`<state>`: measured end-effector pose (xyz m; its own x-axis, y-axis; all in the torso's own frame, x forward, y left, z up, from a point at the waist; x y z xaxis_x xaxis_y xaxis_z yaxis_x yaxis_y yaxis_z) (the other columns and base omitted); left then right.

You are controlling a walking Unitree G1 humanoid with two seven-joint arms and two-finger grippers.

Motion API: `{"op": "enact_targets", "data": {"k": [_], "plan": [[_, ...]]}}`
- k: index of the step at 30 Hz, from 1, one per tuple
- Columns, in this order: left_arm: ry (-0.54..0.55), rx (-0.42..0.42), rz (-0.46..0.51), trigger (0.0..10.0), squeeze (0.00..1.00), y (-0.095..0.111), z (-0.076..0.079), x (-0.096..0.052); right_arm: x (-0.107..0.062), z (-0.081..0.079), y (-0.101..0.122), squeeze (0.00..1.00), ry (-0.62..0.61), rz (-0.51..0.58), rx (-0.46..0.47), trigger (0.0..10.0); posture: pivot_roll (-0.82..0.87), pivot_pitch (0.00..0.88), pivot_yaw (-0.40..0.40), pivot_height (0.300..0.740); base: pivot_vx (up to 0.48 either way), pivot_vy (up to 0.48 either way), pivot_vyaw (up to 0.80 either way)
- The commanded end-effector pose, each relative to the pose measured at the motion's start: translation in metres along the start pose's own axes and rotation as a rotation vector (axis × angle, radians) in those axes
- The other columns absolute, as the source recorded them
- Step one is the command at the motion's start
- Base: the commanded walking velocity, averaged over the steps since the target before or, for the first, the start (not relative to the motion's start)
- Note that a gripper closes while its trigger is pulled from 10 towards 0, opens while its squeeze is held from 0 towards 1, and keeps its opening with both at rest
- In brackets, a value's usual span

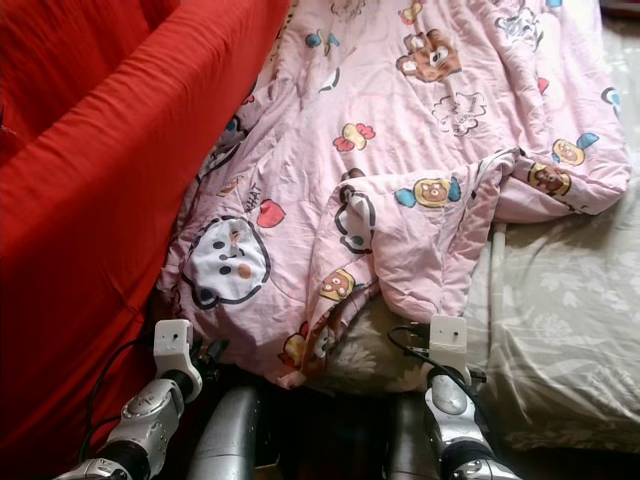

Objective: Clean up the room

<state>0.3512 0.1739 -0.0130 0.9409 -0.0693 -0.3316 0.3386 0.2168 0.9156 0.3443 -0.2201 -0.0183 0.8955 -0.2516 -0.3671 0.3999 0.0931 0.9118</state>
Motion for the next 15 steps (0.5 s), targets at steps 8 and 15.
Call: {"op": "enact_targets", "data": {"k": [8, 15], "plan": [[-0.004, -0.009, 0.053, 10.0, 0.00, 0.007, 0.001, -0.001, -0.010, -0.009, 0.007, 0.00, 0.047, 0.118, 0.094, 10.0, -0.07, 0.160, 0.080, 0.628, 0.000, 0.000, 0.00], [0.013, -0.020, 0.019, 10.0, 0.00, -0.006, -0.002, -0.005, -0.013, -0.004, 0.003, 0.00, 0.038, 0.130, 0.087, 10.0, -0.08, 0.153, 0.073, 0.632, 0.000, 0.000, 0.00]]}}
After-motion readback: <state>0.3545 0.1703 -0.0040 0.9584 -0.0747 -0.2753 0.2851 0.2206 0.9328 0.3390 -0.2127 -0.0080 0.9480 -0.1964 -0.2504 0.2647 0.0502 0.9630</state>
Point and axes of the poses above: a point about 5 cm out from each wrist's last joint towards the gripper, its own x axis pointing out of the wrist towards the gripper, its own y axis along the axis of the wrist's last joint, z = x × y, the point moved 6 cm from there along x, pointing out of the wrist towards the gripper, and after that the axes turned 5 degrees about -x, right-handed, at the moved point
